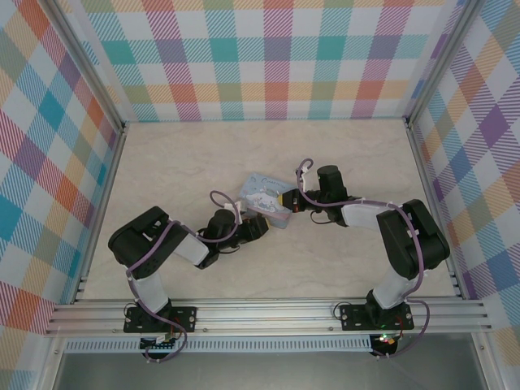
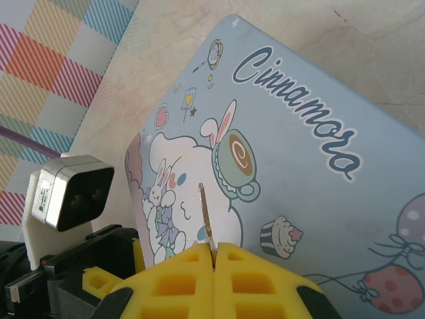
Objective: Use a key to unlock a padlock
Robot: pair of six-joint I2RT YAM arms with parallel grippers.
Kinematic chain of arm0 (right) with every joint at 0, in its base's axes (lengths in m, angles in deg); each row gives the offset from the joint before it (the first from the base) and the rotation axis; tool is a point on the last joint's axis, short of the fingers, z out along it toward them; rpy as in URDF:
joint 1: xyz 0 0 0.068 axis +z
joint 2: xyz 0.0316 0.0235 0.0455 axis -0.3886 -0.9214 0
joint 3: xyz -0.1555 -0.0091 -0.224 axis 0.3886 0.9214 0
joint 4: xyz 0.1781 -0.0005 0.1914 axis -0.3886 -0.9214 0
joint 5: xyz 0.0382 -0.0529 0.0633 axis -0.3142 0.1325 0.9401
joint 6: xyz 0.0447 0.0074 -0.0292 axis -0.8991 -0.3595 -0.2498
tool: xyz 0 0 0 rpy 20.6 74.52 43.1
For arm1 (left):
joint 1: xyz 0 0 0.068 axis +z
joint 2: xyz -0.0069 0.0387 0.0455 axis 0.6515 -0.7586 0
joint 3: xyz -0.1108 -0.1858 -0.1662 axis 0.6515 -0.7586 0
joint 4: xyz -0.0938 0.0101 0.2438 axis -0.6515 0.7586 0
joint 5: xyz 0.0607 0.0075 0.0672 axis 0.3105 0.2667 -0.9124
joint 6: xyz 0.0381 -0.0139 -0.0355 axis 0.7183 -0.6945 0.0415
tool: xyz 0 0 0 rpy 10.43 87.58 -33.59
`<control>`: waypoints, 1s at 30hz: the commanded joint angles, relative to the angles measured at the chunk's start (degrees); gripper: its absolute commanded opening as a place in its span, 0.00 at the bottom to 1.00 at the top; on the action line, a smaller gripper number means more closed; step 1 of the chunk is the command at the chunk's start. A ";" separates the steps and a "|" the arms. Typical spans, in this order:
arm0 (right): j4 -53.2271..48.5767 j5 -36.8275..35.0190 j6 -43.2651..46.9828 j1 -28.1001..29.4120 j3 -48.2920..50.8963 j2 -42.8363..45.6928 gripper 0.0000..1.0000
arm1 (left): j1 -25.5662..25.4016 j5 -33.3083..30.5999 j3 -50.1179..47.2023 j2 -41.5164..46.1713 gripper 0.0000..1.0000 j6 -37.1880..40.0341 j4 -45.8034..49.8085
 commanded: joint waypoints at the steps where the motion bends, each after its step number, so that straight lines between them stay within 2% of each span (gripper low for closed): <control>1: -7.76 0.12 -0.16 1.15 1.89 -1.86 0.00 | -1.72 -3.21 -0.44 0.93 0.42 -1.42 -2.36; 17: -7.68 0.30 -0.07 1.18 2.12 -1.66 0.00 | -7.21 -16.75 -0.49 -1.90 0.31 -5.33 -3.41; 25: -7.67 0.41 0.02 1.12 2.12 -1.66 0.00 | -7.20 -20.36 -0.82 -1.33 0.30 -4.99 -1.97; 30: -7.77 0.40 0.11 1.10 2.17 -1.71 0.00 | -7.20 -20.48 -0.02 -1.65 0.29 -4.06 -1.77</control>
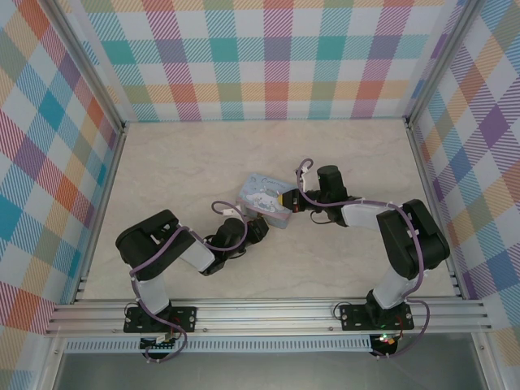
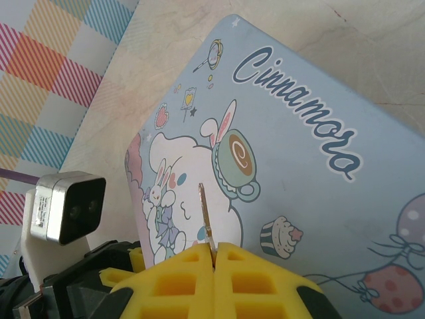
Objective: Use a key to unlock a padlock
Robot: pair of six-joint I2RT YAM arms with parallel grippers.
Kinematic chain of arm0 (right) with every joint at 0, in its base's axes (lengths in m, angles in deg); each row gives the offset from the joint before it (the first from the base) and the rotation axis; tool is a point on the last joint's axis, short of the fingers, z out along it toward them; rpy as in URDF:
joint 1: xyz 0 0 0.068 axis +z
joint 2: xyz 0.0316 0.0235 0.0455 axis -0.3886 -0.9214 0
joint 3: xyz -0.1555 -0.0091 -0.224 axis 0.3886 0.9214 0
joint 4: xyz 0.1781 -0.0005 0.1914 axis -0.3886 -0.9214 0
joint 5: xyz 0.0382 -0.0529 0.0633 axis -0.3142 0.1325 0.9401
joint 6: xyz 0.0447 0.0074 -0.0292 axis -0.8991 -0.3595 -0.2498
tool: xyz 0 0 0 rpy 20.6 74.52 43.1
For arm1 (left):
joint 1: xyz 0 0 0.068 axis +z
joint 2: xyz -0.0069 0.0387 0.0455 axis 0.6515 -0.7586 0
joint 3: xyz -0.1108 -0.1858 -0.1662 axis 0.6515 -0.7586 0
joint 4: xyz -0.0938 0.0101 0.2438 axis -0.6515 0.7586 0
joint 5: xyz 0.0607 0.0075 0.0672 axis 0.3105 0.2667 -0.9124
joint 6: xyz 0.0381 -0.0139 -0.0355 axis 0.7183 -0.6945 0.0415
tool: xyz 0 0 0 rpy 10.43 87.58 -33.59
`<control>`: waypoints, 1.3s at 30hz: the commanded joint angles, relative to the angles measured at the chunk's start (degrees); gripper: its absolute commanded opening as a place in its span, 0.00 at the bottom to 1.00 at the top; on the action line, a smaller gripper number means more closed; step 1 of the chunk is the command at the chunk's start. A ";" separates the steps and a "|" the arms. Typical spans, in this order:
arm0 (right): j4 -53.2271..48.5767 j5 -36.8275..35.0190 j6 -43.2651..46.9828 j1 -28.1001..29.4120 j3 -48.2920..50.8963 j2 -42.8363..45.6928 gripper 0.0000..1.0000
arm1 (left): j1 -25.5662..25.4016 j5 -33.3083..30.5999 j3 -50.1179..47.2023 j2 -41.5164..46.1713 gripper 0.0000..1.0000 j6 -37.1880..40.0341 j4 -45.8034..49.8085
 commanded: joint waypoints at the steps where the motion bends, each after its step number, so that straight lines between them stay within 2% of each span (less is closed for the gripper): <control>1: -7.77 0.38 0.13 1.15 2.18 -1.60 0.00 | -0.49 -1.42 0.38 -0.40 0.29 0.53 -0.40; 28: -8.04 0.29 0.20 1.20 2.03 -1.69 0.00 | -0.82 0.58 2.08 -3.90 0.24 -2.08 -2.19; 39: -8.98 0.85 0.01 1.04 1.35 0.61 0.00 | -0.79 0.77 2.14 -2.48 0.12 -1.49 -1.11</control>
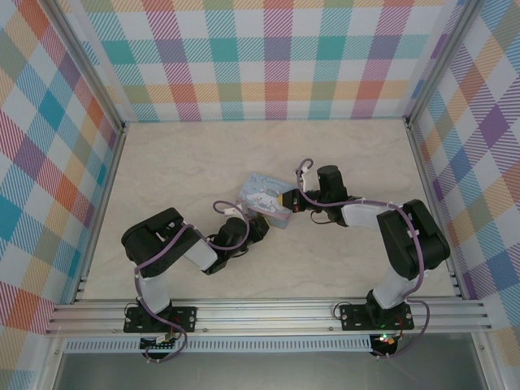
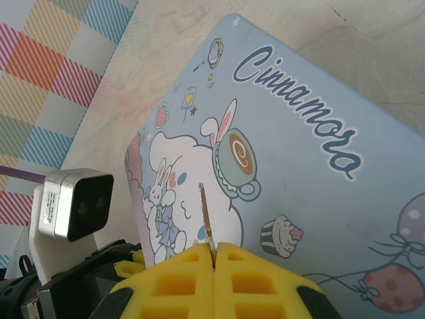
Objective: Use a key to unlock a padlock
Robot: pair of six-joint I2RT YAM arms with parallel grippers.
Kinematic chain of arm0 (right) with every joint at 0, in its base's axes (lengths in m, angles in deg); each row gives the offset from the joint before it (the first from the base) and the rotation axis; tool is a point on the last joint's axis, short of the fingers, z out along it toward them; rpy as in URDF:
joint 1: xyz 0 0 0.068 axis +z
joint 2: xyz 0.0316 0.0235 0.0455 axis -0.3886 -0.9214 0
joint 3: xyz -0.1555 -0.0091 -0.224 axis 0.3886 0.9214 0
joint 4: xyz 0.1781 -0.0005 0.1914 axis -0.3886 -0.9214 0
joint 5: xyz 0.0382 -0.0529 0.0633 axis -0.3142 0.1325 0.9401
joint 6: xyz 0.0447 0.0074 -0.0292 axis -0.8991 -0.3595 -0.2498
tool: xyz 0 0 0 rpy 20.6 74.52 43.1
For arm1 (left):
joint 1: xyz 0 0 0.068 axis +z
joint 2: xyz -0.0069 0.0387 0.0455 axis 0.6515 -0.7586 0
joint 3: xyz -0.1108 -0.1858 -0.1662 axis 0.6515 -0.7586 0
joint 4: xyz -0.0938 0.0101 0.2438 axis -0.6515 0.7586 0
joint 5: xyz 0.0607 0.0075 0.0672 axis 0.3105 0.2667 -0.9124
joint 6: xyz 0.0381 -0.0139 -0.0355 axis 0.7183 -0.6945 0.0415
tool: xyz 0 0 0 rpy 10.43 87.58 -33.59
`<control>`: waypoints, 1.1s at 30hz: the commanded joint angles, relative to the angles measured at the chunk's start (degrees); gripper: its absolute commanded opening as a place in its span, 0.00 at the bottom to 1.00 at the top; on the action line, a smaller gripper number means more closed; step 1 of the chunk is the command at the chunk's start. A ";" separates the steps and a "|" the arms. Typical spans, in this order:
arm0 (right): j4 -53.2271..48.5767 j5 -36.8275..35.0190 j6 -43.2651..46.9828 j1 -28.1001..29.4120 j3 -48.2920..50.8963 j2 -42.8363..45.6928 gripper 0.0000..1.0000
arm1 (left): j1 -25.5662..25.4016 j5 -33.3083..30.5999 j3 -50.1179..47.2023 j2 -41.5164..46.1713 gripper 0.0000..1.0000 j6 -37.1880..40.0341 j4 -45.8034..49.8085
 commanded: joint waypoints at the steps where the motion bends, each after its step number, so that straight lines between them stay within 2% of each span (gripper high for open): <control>1: -9.19 1.12 -0.01 0.95 1.02 1.15 0.00 | -0.72 1.20 0.83 0.56 0.09 0.11 1.85; 7: -17.36 3.09 2.25 -0.99 0.14 9.87 0.00 | -0.59 3.96 1.17 4.21 0.00 1.44 5.91; 11: -23.79 4.61 4.13 -1.60 2.43 17.15 0.00 | -0.67 5.08 2.14 7.43 0.00 2.59 10.01; 16: -22.52 4.80 1.57 -0.44 8.92 23.12 0.00 | -0.59 6.58 3.12 10.98 0.00 4.88 14.20; 23: -19.36 1.11 1.96 1.70 13.08 21.24 0.00 | -0.59 7.40 2.98 15.23 0.00 6.73 17.49; 33: -17.84 -3.70 8.00 1.22 7.81 13.86 0.00 | -0.56 9.47 3.65 16.99 0.00 7.52 18.90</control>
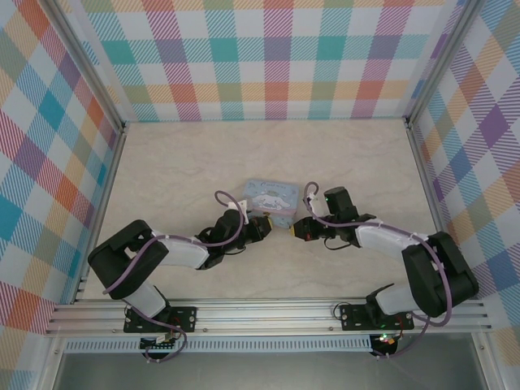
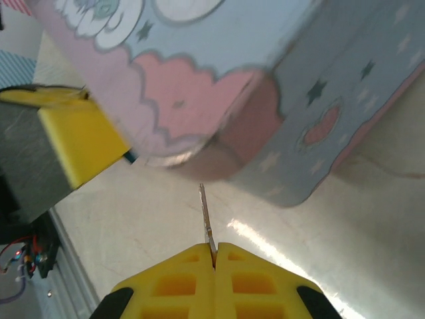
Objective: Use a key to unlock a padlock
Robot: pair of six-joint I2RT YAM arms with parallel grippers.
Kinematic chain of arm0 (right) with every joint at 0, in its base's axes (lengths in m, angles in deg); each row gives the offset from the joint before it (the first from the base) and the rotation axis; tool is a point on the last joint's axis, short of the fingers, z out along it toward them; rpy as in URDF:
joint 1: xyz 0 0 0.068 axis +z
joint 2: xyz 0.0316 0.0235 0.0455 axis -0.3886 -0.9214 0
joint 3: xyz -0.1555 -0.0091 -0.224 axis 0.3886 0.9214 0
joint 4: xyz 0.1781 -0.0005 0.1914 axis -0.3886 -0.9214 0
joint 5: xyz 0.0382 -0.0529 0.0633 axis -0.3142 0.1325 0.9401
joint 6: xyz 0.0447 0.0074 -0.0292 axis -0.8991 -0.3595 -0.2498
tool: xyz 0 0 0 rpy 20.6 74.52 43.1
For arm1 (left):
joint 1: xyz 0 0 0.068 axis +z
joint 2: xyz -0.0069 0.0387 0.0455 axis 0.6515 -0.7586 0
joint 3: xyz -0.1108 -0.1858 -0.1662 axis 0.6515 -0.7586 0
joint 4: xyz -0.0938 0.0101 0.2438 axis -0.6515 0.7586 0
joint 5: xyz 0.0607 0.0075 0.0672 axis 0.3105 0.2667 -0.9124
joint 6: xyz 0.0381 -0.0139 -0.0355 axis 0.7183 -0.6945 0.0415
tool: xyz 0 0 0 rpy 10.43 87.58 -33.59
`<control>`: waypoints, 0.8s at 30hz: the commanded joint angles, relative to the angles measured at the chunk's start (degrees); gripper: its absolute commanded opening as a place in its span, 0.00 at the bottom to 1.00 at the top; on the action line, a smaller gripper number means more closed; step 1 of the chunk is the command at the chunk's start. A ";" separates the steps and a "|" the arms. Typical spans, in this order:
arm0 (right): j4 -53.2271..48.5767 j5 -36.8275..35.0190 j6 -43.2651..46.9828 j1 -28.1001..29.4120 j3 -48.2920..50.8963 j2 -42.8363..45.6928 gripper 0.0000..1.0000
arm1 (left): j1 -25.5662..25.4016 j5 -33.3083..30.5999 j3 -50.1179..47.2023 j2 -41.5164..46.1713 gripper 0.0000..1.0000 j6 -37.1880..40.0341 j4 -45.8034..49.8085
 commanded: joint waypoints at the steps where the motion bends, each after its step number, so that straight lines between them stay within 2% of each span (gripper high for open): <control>1: 1.84 -1.42 4.02 -0.56 -3.64 -2.57 0.00 | -0.46 1.06 1.44 2.42 0.00 1.64 -0.35; 9: 2.15 -0.25 8.30 -3.57 -9.16 -10.43 0.00 | 0.40 0.68 1.78 3.79 0.00 1.46 1.95; 17: 6.90 3.13 6.41 -4.95 -13.45 -17.02 0.00 | 1.78 3.35 3.11 2.41 0.00 0.27 1.18; 24: 8.27 4.79 3.62 -5.54 -7.43 -10.64 0.00 | 3.29 5.39 5.12 0.55 0.00 -2.12 -0.27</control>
